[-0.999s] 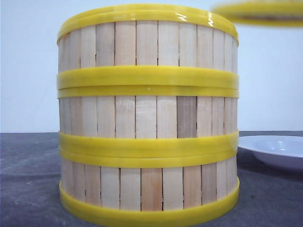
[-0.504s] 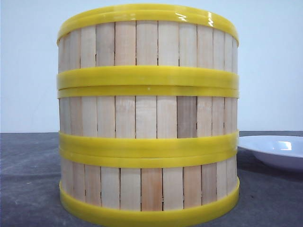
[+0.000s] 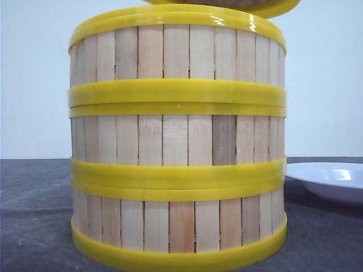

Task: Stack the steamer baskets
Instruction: 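Lower the woven lid onto the top basket of the stack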

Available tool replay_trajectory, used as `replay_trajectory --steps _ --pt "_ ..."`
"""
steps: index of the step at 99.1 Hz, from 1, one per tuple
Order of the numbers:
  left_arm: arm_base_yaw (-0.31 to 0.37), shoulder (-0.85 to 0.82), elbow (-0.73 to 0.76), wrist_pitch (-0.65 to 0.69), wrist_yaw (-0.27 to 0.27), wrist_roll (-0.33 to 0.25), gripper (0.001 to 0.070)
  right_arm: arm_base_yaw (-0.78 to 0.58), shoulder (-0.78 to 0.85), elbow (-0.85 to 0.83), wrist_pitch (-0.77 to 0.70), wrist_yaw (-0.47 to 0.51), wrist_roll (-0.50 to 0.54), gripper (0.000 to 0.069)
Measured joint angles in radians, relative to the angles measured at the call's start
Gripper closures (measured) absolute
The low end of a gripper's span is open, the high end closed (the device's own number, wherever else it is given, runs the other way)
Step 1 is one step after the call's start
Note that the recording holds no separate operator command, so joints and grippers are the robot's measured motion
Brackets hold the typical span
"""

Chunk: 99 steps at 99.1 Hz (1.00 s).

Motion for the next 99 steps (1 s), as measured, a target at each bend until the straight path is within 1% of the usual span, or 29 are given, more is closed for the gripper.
replay_trajectory --steps 37,99 --pt "0.000 0.000 0.000 -0.002 0.000 0.000 0.0509 0.044 0.060 0.000 -0.011 0.002 0.000 0.0635" --pt "0.000 0.000 0.000 -0.003 0.000 0.000 0.0509 0.045 0.150 0.000 -0.040 0.029 -0.003 0.0635"
